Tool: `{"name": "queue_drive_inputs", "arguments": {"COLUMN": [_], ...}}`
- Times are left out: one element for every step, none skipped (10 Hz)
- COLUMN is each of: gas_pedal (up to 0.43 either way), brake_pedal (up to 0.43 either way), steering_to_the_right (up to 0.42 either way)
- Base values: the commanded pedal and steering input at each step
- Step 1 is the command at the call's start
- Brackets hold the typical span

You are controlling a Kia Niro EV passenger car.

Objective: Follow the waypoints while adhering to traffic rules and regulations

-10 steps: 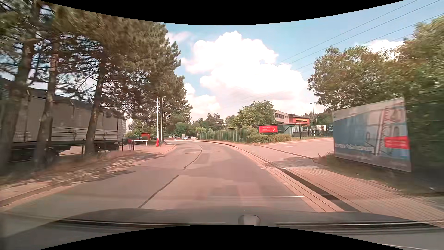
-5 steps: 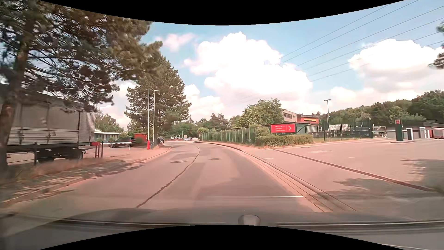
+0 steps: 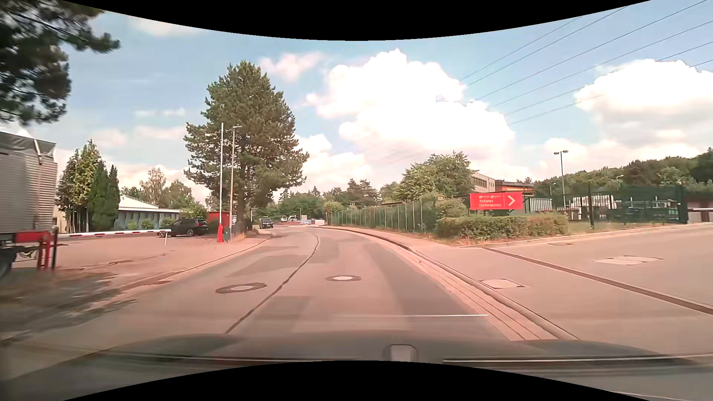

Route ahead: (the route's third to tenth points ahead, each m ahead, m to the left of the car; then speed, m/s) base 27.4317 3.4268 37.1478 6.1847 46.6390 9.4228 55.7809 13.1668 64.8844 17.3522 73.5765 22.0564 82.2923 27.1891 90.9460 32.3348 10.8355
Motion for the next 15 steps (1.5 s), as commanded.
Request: {"name": "queue_drive_inputs", "arguments": {"gas_pedal": [0.130, 0.130, 0.130, 0.130, 0.130, 0.130, 0.130, 0.130, 0.130, 0.130, 0.130, 0.130, 0.130, 0.138, 0.138], "brake_pedal": [0.000, 0.000, 0.000, 0.000, 0.000, 0.000, 0.000, 0.000, 0.000, 0.000, 0.000, 0.000, 0.000, 0.000, 0.000], "steering_to_the_right": [-0.031, -0.031, -0.032, -0.033, -0.033, -0.033, -0.034, -0.035, -0.036, -0.036, -0.036, -0.036, -0.036, -0.036, -0.036]}}
